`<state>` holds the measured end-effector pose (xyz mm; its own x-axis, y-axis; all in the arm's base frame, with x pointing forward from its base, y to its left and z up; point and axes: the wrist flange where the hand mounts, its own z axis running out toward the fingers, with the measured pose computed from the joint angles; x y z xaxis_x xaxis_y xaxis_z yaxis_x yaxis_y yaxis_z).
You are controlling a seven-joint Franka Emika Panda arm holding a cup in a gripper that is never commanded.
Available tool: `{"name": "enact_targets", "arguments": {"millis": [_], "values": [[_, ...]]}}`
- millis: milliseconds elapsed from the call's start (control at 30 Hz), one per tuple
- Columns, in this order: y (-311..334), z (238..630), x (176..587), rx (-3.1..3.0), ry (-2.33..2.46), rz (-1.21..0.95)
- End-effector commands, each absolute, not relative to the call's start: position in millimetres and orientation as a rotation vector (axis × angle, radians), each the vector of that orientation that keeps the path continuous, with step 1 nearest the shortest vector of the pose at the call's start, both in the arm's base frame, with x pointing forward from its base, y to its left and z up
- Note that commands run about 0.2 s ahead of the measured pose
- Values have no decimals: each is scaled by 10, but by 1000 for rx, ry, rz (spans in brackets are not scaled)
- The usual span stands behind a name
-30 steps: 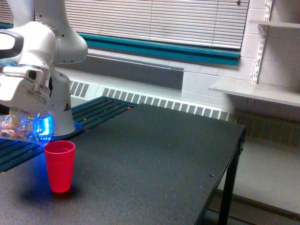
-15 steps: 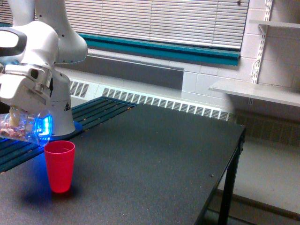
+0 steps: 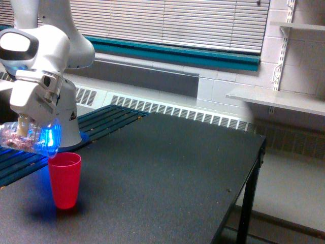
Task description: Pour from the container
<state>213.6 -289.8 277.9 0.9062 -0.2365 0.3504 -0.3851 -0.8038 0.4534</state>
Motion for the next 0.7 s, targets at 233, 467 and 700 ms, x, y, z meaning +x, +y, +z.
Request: {"name": "enact_targets", "arguments": {"millis": [233,467,700], "values": [[-2845,2766,2100,2512,-360,330],[-2811,2698,2053,2506,-319,294],[-2830,2709,2096,2498,-315,285]]}}
